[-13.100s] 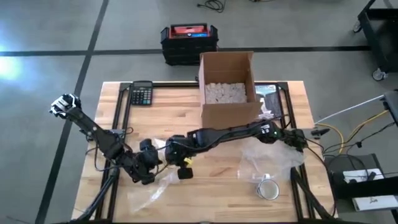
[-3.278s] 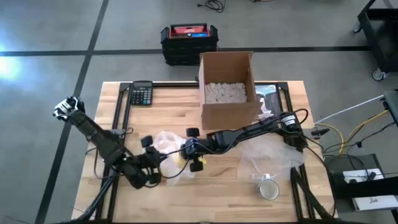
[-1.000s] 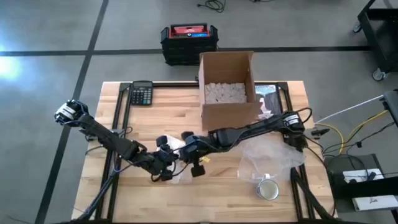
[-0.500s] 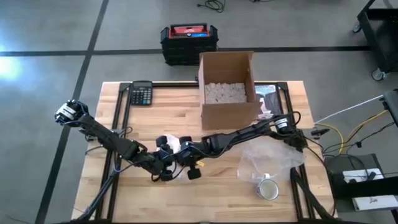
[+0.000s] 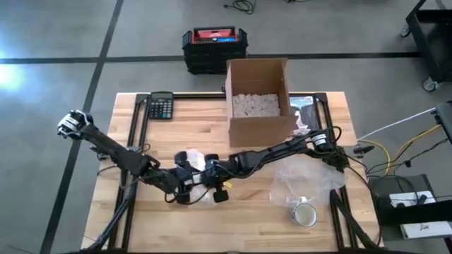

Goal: Wrap mug
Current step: Wrap the yellow mug with the left transparent bubble wrap

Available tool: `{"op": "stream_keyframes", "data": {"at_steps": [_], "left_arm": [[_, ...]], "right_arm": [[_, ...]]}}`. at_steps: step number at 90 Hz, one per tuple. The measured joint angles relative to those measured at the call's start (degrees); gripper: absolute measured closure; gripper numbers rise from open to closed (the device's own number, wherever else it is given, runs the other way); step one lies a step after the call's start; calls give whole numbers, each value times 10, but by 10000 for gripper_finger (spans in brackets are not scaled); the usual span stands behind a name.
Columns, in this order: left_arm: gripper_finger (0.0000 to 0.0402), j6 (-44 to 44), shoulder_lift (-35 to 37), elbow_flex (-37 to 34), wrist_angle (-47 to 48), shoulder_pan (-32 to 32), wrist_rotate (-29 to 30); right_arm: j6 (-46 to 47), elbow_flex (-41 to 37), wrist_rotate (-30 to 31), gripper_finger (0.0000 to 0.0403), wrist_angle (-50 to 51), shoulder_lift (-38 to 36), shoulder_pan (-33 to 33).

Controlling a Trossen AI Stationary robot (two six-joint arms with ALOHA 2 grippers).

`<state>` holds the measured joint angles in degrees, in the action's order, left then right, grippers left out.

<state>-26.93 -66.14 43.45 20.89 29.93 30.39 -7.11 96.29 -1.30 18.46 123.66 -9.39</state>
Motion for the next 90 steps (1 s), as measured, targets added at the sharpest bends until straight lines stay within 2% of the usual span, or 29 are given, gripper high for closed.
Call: {"op": "stream_keyframes", "data": {"at_steps": [8, 17, 28, 36, 44, 51, 68, 77, 90], "left_arm": [[175, -55, 33, 16, 97, 1, -4], [177, -118, 62, 20, 177, 4, -41], [199, -190, 72, 1, 240, 10, -91], [224, -219, 64, -23, 239, 17, -105], [257, -225, 48, -54, 205, 21, -102], [292, -206, 27, -80, 129, 21, -72], [387, -51, -27, -105, -135, 17, -22], [392, 17, -61, -105, -227, 12, 5], [392, 44, -115, -89, -271, -7, 13]], "right_arm": [[0, 0, 0, 403, -1, 0, 0], [0, 0, 0, 403, -4, 0, 0], [0, -1, 0, 403, -6, 0, 0], [-2, -1, 0, 403, -7, 1, 0], [-4, -1, 0, 403, -8, 1, 0], [-4, -1, 0, 403, -8, 1, 0], [-4, -1, -1, 403, -8, 1, 1], [-4, -2, -2, 403, -5, 1, 0], [-3, -2, -2, 403, 3, -1, 0]]}}
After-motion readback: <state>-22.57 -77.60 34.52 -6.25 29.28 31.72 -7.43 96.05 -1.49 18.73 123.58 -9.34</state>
